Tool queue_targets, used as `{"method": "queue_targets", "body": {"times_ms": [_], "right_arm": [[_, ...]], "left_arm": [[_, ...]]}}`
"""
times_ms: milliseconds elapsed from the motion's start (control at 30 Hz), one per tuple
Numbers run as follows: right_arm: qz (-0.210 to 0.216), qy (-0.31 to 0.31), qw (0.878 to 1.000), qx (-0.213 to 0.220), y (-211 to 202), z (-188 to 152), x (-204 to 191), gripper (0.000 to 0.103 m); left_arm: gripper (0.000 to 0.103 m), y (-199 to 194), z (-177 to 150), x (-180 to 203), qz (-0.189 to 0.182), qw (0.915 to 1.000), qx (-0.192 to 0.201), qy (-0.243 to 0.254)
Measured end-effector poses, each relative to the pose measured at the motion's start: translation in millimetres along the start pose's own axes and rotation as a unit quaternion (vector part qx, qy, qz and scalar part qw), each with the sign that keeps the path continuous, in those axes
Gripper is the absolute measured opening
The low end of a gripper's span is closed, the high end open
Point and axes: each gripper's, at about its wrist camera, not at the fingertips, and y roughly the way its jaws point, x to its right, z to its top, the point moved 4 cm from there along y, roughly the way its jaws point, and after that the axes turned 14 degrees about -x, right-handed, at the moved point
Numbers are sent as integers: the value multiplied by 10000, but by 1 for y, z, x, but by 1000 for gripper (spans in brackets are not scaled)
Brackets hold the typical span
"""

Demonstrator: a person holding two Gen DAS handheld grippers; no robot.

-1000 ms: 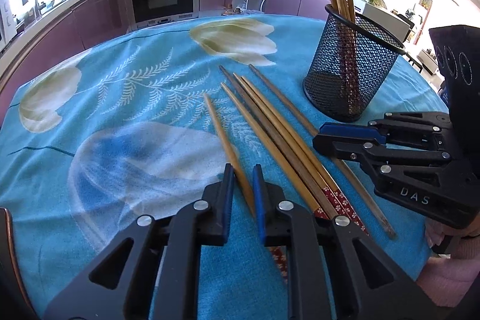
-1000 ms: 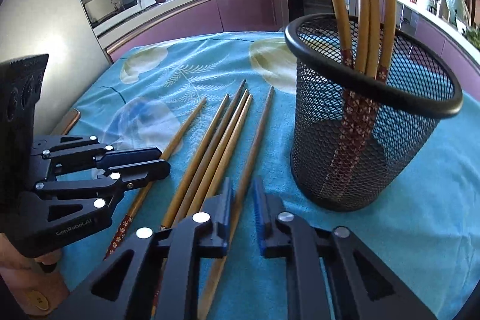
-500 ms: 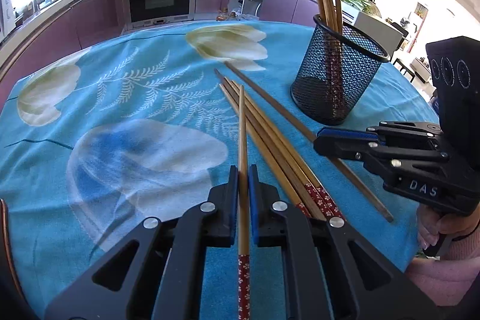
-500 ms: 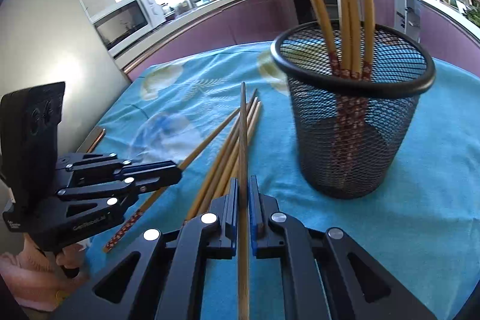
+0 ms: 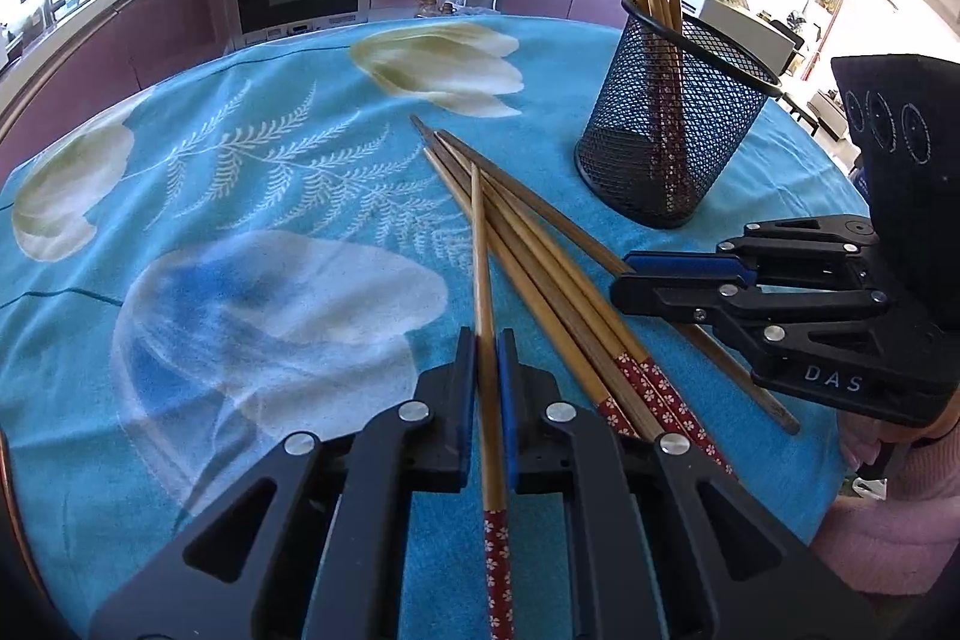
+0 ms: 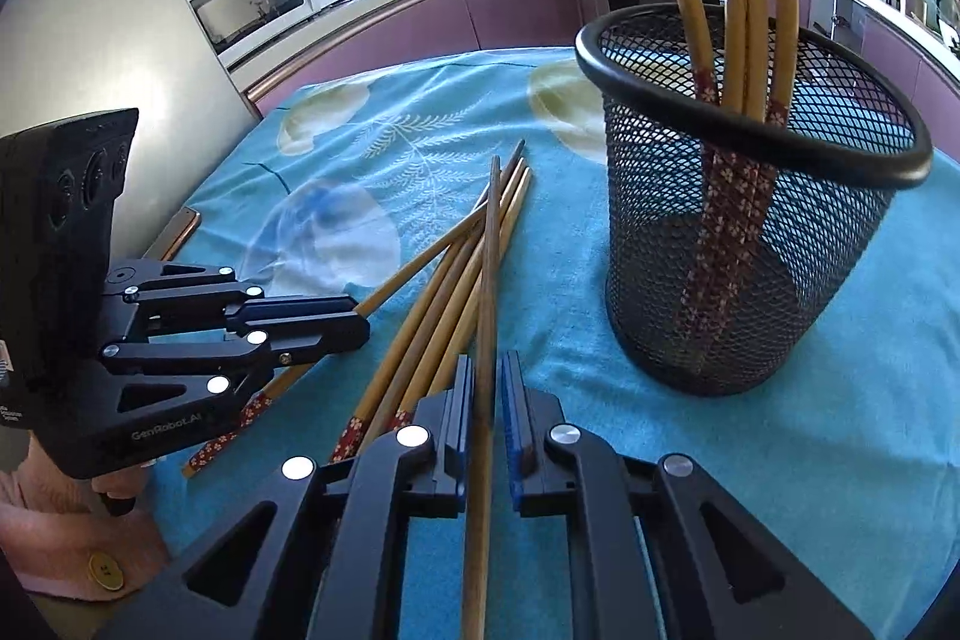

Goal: Organize utensils
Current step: 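Close the left tool on a chopstick while the right tool grasps another chopstick, then raise the left tool's chopstick upright over the mesh cup while the right tool does likewise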

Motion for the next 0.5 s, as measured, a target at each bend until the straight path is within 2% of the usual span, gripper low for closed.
{"method": "queue_targets", "body": {"times_ms": [200,500], "right_arm": [[-65,-27,10000,20,3,10,0,7],[34,-94,9994,325,-18,4,-2,6]], "left_arm": [[8,4,8,0,17,10000,-26,-5],[7,-2,7,3,119,9999,78,-31]]}}
